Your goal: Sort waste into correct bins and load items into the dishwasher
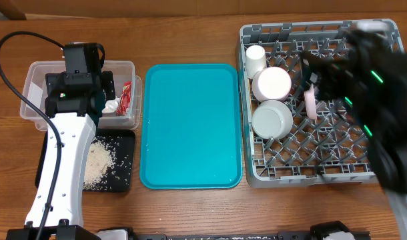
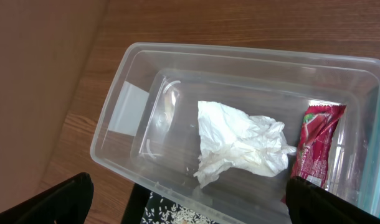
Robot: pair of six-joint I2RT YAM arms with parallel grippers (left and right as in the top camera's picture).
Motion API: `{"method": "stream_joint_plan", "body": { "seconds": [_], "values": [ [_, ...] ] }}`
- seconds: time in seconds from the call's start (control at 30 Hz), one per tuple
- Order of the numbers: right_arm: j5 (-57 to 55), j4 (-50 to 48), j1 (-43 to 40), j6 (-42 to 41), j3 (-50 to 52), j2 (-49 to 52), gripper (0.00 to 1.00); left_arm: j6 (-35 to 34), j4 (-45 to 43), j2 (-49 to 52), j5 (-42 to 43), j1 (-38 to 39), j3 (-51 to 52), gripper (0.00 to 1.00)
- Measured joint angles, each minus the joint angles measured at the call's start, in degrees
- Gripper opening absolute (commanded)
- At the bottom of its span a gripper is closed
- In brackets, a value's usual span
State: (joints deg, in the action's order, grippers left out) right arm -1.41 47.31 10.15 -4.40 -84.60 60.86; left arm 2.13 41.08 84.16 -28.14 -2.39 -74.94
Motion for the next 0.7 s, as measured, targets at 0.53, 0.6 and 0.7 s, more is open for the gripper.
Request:
{"method": "stream_joint_plan", "body": {
  "seconds": [0.53,0.6,0.7],
  "values": [
    [-0.7,-11.9,-5.9,-0.1,32.3,-37.0,1.0,0.0,0.0,0.0,0.0,0.0,0.0,1.0],
    [-0.1,-14.9,-7.3,-0.1,38.4,-41.8,1.0,0.0,0.0,0.0,0.0,0.0,0.0,1.0],
    [1.2,-20.7,-9.0,-0.1,46.9,-47.3,1.0,0.0,0.0,0.0,0.0,0.0,0.0,1.0]
  ]
}}
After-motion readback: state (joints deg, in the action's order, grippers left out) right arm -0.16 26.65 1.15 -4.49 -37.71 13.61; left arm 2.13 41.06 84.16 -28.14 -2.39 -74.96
